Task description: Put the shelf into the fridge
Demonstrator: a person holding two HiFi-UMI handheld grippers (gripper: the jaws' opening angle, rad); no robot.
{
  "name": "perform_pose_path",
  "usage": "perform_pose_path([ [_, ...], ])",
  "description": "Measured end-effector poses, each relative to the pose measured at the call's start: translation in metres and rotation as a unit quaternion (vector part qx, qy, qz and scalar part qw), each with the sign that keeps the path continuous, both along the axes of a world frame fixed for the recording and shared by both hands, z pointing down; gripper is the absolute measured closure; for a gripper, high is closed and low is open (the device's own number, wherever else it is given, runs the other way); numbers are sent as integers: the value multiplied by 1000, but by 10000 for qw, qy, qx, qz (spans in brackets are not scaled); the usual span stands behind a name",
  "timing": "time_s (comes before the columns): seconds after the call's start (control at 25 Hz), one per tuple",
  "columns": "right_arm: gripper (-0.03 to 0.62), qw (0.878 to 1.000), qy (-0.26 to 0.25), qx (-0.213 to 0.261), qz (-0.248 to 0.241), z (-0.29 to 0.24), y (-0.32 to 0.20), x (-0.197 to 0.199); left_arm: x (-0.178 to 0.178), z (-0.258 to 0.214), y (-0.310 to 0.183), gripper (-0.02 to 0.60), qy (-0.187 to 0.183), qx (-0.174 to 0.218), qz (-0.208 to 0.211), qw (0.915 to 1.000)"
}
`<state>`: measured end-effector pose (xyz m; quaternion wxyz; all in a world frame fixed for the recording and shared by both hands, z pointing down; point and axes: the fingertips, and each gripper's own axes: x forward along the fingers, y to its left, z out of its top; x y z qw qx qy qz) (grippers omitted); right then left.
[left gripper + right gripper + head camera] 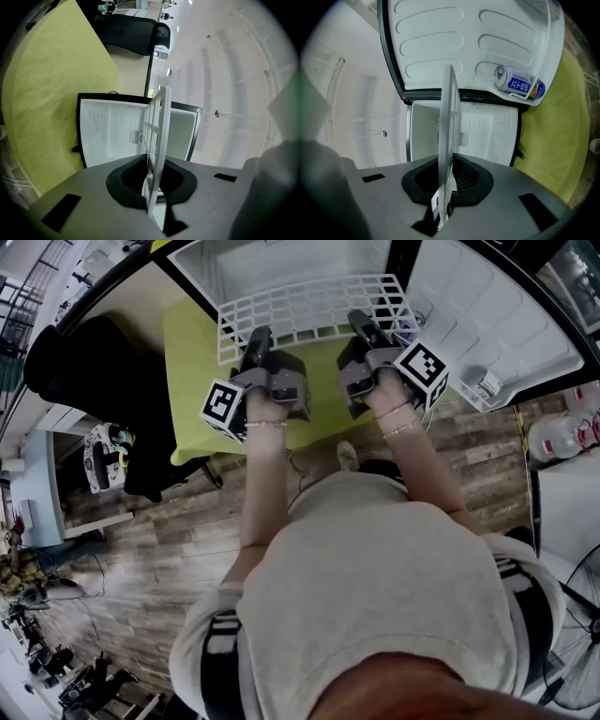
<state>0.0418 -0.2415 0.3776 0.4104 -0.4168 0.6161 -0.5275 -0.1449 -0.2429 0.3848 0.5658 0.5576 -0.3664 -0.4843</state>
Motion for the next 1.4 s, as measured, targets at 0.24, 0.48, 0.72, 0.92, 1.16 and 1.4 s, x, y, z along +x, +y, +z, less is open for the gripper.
perform_pose_path([
  [0.24, 556, 9999, 12, -109, -63, 4, -25, -6, -6, 8, -24, 549, 74, -155, -31, 9998],
  [0.48, 556, 9998, 11, -165, -100, 10, -42, -6, -6, 14, -41, 548, 70, -197, -55, 9998],
  [0.72, 556, 9997, 18, -177, -167, 10, -55, -9, -9, 18, -52, 549, 117, -251, -137, 9995],
  [0.92, 556, 9996, 19, -171, -218, 6, -67, -13, -13, 13, -63, 549, 111, -232, -164, 9995],
  [1.16, 557, 9995, -28, -203, -230, 10, -69, -14, -14, 15, -63, 549, 68, -235, -164, 9996],
  [1.4, 557, 9995, -88, -214, -232, 10, -70, -13, -12, 12, -62, 549, 106, -237, -137, 9996],
])
